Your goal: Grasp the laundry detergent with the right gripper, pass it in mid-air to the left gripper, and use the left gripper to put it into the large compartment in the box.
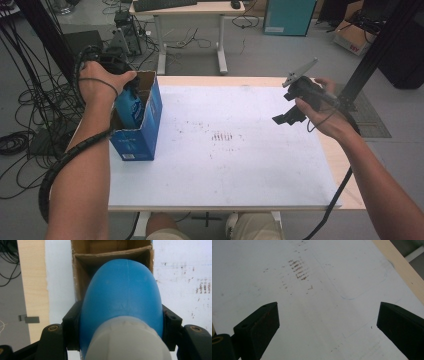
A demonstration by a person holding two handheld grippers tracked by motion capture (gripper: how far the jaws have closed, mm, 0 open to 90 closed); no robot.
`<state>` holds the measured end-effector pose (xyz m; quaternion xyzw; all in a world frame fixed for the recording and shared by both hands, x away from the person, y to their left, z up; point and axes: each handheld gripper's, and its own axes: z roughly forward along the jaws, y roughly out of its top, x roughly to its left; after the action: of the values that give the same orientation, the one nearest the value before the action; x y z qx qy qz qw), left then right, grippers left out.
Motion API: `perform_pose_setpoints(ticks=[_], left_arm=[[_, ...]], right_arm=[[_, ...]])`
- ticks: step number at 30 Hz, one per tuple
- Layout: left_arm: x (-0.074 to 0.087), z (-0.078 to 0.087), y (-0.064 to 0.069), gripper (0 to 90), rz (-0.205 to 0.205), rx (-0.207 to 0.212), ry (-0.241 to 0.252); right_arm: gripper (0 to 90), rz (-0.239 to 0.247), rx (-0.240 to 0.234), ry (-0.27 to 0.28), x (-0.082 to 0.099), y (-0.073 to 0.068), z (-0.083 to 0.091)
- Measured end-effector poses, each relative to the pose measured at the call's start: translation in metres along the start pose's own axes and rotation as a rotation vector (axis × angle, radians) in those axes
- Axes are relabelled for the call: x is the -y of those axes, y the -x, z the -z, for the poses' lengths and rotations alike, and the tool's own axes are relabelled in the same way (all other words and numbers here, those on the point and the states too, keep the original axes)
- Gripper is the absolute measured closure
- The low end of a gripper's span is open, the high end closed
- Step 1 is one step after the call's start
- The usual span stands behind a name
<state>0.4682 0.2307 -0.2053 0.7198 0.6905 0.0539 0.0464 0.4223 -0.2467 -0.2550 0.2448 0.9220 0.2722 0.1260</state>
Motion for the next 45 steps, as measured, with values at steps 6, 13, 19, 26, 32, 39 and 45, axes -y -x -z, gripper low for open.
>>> perform_pose_setpoints(ticks=[6, 13, 19, 26, 32, 39, 45], left_arm=[[0.0, -0.017, 0.001, 36.6, 0.01, 0.01, -0.007], [0.001, -0.036, 0.0, 36.6, 0.011, 0.01, -0.013], [0.002, -0.045, 0.0, 36.6, 0.001, 0.007, -0.014], [0.004, -0.054, 0.0, 36.6, -0.008, 0.007, -0.013], [0.006, -0.061, 0.0, 36.6, -0.011, 0.01, -0.021], [0.008, -0.068, -0.003, 36.6, -0.012, 0.003, -0.02], [0.01, -0.068, -0.003, 36.5, -0.013, 0.008, -0.016]], right_arm=[[4.3, -0.002, -0.001, -0.004, 0.001, 0.002, -0.001], [4.3, 0.008, -0.007, -0.016, 0.004, 0.005, -0.005], [4.3, -0.005, 0.0, -0.017, 0.006, 0.007, -0.006], [4.4, -0.006, -0.002, -0.024, 0.006, 0.008, -0.007], [4.3, 0.01, 0.008, -0.047, 0.008, 0.012, -0.006], [4.4, 0.005, 0.011, -0.045, 0.011, 0.013, -0.007], [4.4, 0.006, 0.013, -0.053, 0.011, 0.014, -0.006]])
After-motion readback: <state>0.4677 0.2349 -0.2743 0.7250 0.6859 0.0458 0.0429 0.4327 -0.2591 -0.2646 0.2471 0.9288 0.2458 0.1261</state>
